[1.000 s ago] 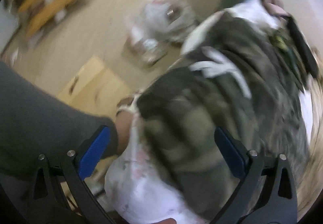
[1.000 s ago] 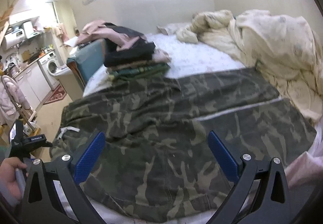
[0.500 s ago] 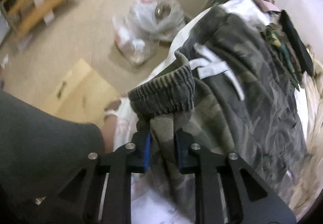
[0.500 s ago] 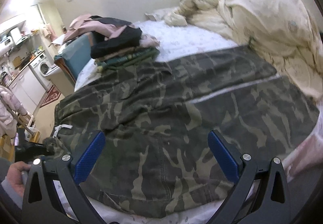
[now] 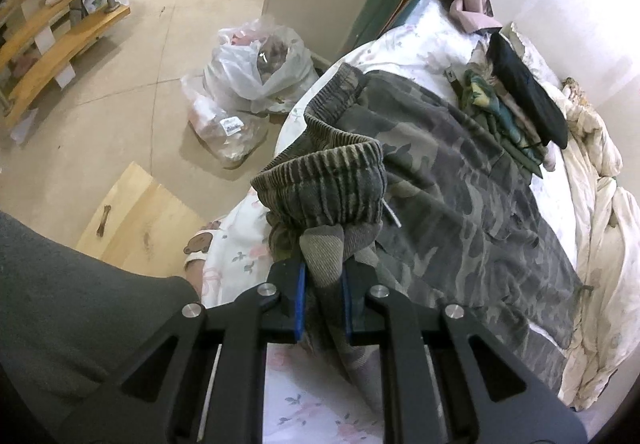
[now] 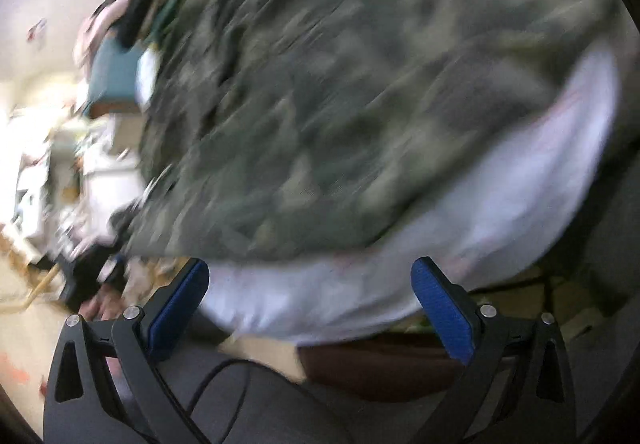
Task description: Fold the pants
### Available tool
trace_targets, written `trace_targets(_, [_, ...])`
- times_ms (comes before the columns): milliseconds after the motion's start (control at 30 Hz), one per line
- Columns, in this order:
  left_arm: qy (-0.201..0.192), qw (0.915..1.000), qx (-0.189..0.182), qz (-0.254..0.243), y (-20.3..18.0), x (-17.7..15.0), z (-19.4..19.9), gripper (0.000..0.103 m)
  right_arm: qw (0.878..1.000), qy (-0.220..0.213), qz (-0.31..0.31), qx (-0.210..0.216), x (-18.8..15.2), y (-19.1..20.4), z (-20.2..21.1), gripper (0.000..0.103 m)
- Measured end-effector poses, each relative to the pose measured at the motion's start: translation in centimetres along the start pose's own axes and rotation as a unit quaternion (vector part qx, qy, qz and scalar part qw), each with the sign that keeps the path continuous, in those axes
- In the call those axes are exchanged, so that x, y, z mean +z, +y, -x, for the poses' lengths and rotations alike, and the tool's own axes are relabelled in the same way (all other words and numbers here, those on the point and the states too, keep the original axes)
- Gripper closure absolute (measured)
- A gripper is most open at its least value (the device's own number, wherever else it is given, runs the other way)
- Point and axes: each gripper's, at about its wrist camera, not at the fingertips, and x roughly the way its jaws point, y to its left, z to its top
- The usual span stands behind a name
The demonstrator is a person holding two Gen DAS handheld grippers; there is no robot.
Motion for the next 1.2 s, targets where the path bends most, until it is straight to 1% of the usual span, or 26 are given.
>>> trace_targets(67, [0.010, 0.9999, -0.001, 0.008, 0.5, 0.1, -0.5, 0.092, 0.997, -0.054, -0.021, -0.050, 2.1, -1.1, 1.7, 0.002])
trace_targets(133, [0.013, 0.9999, -0.001, 0.009, 0.6, 0.0, -0.6, 0.092, 0.991, -0.085, -0.046, -0.090, 4.2, -2.6, 2.7, 0.005])
trace_targets(167, [0.012, 0.9999, -0.001, 0.007, 0.5, 0.0, -0.7, 0.092, 0.988, -0.096, -0.058, -0.105, 5.1, -3.3, 3.1, 0.008])
trace_targets(233, [0.008, 1.0000, -0.001, 0.002, 0.1, 0.0, -0.6, 0.092, 0.977, -0.113, -0.086, -0.161, 6.6, -5.0, 3.8, 0.008])
trace_targets(267, [0.007, 1.0000, -0.001, 0.001, 0.1, 0.1, -0.5, 0.092, 0.972, -0.115, -0.098, -0.182, 7.0, -5.7, 4.0, 0.008])
trace_targets(300, [0.007, 1.0000, -0.004, 0.001, 0.0, 0.1, -0.4, 0.092, 0.969, -0.115, -0.107, -0.190, 7.2, -6.1, 4.1, 0.008])
trace_targets(333, [0.007, 1.0000, -0.004, 0.001, 0.1, 0.3, -0.4, 0.092, 0.970, -0.119, -0.107, -0.183, 7.5, -6.7, 4.2, 0.008])
trace_targets(367, [0.007, 1.0000, -0.004, 0.000, 0.2, 0.3, -0.3, 0.092, 0.969, -0.128, -0.105, -0.182, 7.7, -7.0, 4.4, 0.015])
trace_targets(400, [0.007, 1.0000, -0.004, 0.001, 0.3, 0.2, -0.3, 0.092, 0.967, -0.137, -0.111, -0.182, 7.8, -7.3, 4.6, 0.029])
trace_targets(433, [0.007, 1.0000, -0.004, 0.003, 0.2, 0.3, -0.3, 0.092, 0.968, -0.144, -0.127, -0.160, 8.0, -7.7, 5.0, 0.034])
trace_targets(467, [0.007, 1.0000, -0.004, 0.004, 0.2, 0.3, -0.2, 0.092, 0.970, -0.150, -0.135, -0.138, 8.2, -7.8, 5.2, 0.051])
trace_targets(500, [0.007, 0.9999, -0.005, 0.006, 0.2, 0.4, -0.2, 0.092, 0.972, -0.152, -0.139, -0.117, 8.3, -7.7, 5.2, 0.059])
trace_targets(533, [0.006, 0.9999, -0.007, 0.008, 0.2, 0.4, 0.0, 0.092, 0.973, -0.151, -0.143, -0.102, 8.3, -7.5, 5.3, 0.059])
trace_targets(633, [0.002, 0.9999, -0.014, 0.006, 0.0, 0.5, 0.5, 0.092, 0.967, -0.163, -0.178, -0.081, 7.9, -7.9, 5.9, 0.059])
trace_targets(667, [0.000, 0.9999, -0.016, 0.006, -0.1, 0.6, 0.6, 0.092, 0.966, -0.159, -0.187, -0.075, 7.9, -8.1, 5.7, 0.056])
trace_targets(733, [-0.003, 0.9999, -0.016, 0.000, -0.4, 0.7, 0.7, 0.092, 0.966, -0.144, -0.205, -0.067, 7.3, -8.3, 5.3, 0.056])
trace_targets(800, [-0.002, 0.9999, -0.015, 0.001, -0.4, 0.7, 0.7, 0.092, 0.971, -0.130, -0.187, -0.066, 6.5, -7.8, 5.3, 0.056])
trace_targets(833, [-0.002, 0.9999, -0.015, -0.001, -0.5, 0.7, 0.6, 0.092, 0.975, -0.130, -0.171, -0.060, 6.0, -7.0, 5.1, 0.056])
trace_targets(867, [-0.002, 0.9999, -0.014, -0.001, -0.5, 0.7, 0.7, 0.092, 0.977, -0.127, -0.162, -0.054, 6.2, -6.3, 5.1, 0.056])
trace_targets(967, [-0.002, 0.9999, -0.013, 0.000, -0.5, 0.6, 0.7, 0.092, 0.979, -0.118, -0.158, -0.048, 6.0, -6.3, 4.5, 0.057])
trace_targets(1000, [-0.002, 0.9999, -0.013, 0.002, -0.5, 0.6, 0.7, 0.092, 0.979, -0.119, -0.161, -0.044, 6.2, -6.7, 4.5, 0.073])
trace_targets(1033, [-0.001, 0.9999, -0.016, 0.004, -0.5, 0.6, 0.8, 0.092, 0.976, -0.132, -0.170, -0.043, 6.3, -7.3, 4.9, 0.087])
trace_targets(1067, [-0.001, 0.9998, -0.017, 0.005, -0.4, 0.6, 0.8, 0.092, 0.975, -0.137, -0.170, -0.041, 6.5, -7.7, 5.3, 0.098])
trace_targets(1200, [0.000, 0.9997, -0.024, 0.009, 0.0, 0.8, 1.1, 0.092, 0.976, -0.154, -0.148, -0.036, 7.0, -6.6, 7.0, 0.099])
